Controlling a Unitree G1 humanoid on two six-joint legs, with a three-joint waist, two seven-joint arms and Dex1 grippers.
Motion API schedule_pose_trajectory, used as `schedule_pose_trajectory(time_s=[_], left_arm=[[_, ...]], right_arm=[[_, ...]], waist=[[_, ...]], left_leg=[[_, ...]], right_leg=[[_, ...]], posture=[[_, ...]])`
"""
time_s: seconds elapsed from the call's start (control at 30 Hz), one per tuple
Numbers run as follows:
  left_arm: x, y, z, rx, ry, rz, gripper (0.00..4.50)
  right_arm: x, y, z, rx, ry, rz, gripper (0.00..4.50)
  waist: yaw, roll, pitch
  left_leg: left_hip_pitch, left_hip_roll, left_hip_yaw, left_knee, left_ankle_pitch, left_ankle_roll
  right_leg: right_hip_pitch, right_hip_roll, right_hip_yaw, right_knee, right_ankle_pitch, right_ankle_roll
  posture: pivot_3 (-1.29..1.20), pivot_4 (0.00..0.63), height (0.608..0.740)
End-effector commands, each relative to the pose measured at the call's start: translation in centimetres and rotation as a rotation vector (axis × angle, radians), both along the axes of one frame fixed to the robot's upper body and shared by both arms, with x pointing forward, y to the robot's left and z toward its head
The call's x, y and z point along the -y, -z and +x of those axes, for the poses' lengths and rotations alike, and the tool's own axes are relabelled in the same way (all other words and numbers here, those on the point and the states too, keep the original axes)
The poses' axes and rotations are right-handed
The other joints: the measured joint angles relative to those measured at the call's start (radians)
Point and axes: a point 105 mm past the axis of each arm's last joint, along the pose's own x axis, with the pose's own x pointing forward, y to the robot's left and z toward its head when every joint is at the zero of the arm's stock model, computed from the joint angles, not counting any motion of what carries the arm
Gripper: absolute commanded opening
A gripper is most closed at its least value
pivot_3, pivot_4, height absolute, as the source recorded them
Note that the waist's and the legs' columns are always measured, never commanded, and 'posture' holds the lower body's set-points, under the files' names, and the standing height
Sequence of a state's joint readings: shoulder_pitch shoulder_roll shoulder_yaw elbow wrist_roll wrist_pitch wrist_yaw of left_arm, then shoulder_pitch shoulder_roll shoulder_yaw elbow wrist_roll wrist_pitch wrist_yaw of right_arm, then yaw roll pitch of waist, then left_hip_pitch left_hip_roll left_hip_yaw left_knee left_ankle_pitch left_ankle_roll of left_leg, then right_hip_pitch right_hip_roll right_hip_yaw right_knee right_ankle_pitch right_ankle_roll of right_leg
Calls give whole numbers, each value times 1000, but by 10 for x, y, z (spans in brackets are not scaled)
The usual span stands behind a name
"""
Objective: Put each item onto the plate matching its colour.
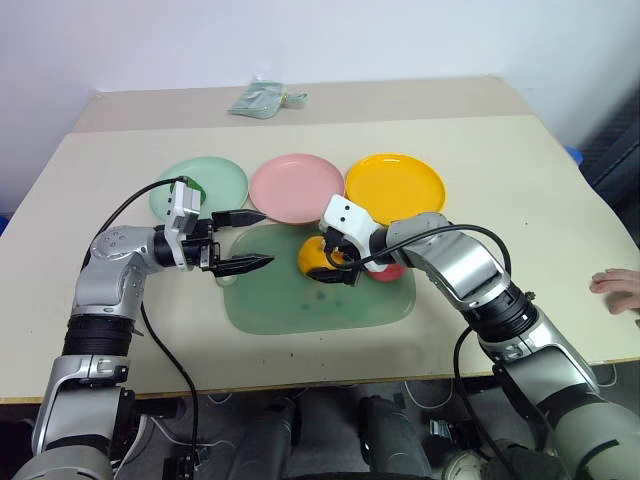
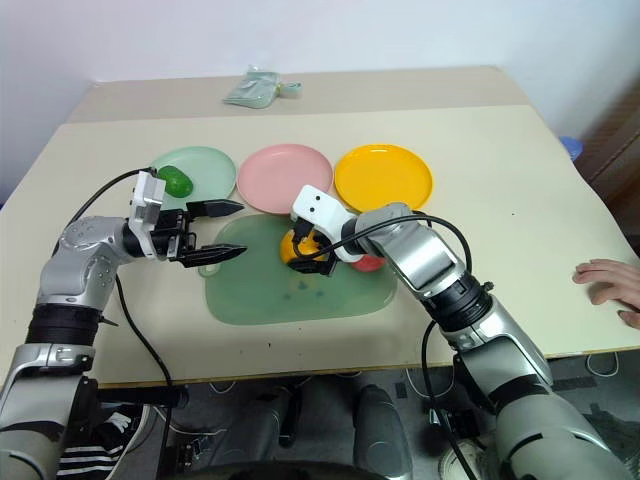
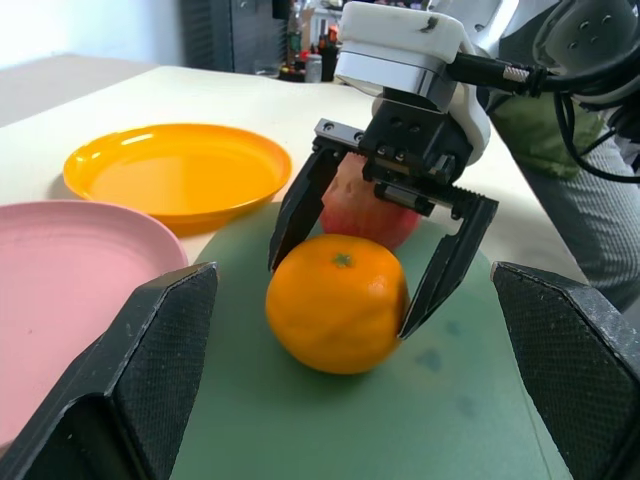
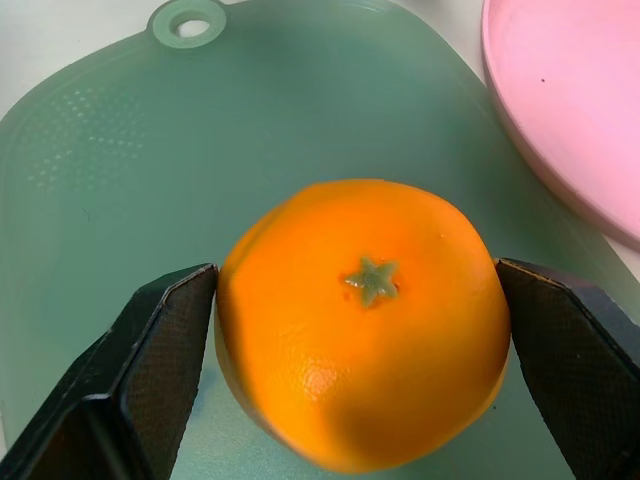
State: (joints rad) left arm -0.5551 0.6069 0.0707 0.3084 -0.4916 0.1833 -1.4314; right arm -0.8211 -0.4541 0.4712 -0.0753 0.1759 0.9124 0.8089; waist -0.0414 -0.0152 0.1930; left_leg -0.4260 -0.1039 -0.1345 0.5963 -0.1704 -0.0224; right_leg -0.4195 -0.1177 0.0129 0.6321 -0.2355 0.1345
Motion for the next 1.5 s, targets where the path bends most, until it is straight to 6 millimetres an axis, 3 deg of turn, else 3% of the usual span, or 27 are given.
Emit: schedule_pose_trajectory(time_s=[0.03, 0.1, 0.27, 0.33, 0.4, 0.47, 0.53, 0.6, 0.67, 0.9, 0.93, 1.1, 1.2, 1.3, 1.4, 1.5], left_arm=[[-4, -6, -2, 40, -6, 4, 4500], [-5, -5, -2, 39, -7, 5, 4500], [-7, -4, -2, 37, -12, 2, 4500], [-6, -6, -1, 40, -13, -16, 4500], [-6, -8, 0, 43, -18, -35, 4500], [-6, -10, 1, 45, -22, -43, 4500], [-6, -10, 2, 48, -25, -45, 4500], [-4, -12, 11, 66, -66, -58, 4500], [-1, -15, 17, 87, -94, -76, 4500], [2, -13, 18, 105, -84, -64, 4500], [3, -13, 18, 105, -83, -65, 4500], [4, -13, 17, 106, -77, -64, 4500], [5, -13, 16, 103, -74, -67, 4500], [4, -14, 10, 95, -47, -68, 4500], [1, -13, 6, 85, -37, -53, 4500], [-1, -12, 3, 67, -24, -44, 4500]], right_arm=[[-4, -7, -2, 22, -36, -1, 3405], [-6, -11, -3, 23, -44, 25, 3367], [-12, -54, 3, 49, -29, 241, 3367], [2, -76, 24, 98, 75, 330, 3367], [28, -92, 53, 172, 242, 376, 3367], [44, -98, 69, 214, 338, 391, 3367], [50, -101, 76, 239, 369, 392, 3367], [95, -103, 103, 376, 563, 281, 3367], [123, -95, 114, 416, 660, 213, 3367], [142, -63, 122, 311, 736, 251, 3367], [141, -61, 121, 304, 728, 256, 4393], [139, -74, 121, 286, 716, 390, 4450], [141, -88, 120, 339, 706, 432, 4450], [130, -124, 85, 354, 432, 644, 4450], [111, -110, 29, 247, 111, 555, 4450], [103, -91, -13, 129, -35, 438, 4450]], waist=[[0, 0, 0], [0, 0, 0], [-1, 0, 0], [0, 0, 0], [2, 0, 0], [8, 0, 0], [7, 0, 0], [4, 0, 0], [10, 0, 0], [-19, 0, 0], [-21, 0, 0], [-25, 0, 0], [-24, 0, 0], [-18, 1, 0], [-5, 0, 0], [0, 0, 0]], left_leg=[[0, 0, 0, 0, 0, 0], [0, 0, 0, 0, 0, 0], [0, 0, 0, 0, 0, 0], [0, 0, 0, 0, 0, 0], [0, 0, 0, 0, 0, 0], [0, 0, 0, 0, 0, 0], [0, 0, 0, 0, 0, 0], [0, 0, 1, -2, 0, 0], [0, -1, 1, -1, 1, -1], [0, 0, 4, -4, 1, -1], [0, 0, 4, -4, 1, -1], [0, 0, 4, -4, 1, -1], [0, 0, 4, -3, 1, -1], [-1, 0, 4, -3, 1, -1], [-1, 0, 4, -3, 0, 0], [-1, 0, 4, 0, 0, 1]], right_leg=[[0, 0, 0, 0, 0, 0], [0, 0, 0, 0, 0, 0], [0, 0, 0, 0, 0, 0], [0, 0, 0, 0, 0, 0], [0, 0, 0, 0, 1, -1], [0, 0, 0, 0, 1, -1], [0, 0, 0, 0, 1, -1], [-1, 0, 1, 0, 1, -1], [-1, 0, 1, 1, 1, -1], [-5, 0, 4, 2, 1, -1], [-5, 1, 4, 2, 1, -1], [-4, 1, 4, 2, 1, -1], [-4, 1, 4, 2, 1, -1], [-4, 1, 4, 2, 1, -1], [-4, 1, 4, 2, 0, 0], [-2, 0, 3, 1, 0, 0]], posture=[[0, 150, 740], [0, 150, 740], [0, 150, 740], [0, 150, 740], [0, 150, 740], [0, 150, 740], [0, 150, 740], [0, 150, 740], [0, 150, 740], [0, 150, 740], [0, 150, 740], [0, 150, 740], [0, 150, 740], [0, 150, 740], [0, 150, 740], [0, 150, 740]])
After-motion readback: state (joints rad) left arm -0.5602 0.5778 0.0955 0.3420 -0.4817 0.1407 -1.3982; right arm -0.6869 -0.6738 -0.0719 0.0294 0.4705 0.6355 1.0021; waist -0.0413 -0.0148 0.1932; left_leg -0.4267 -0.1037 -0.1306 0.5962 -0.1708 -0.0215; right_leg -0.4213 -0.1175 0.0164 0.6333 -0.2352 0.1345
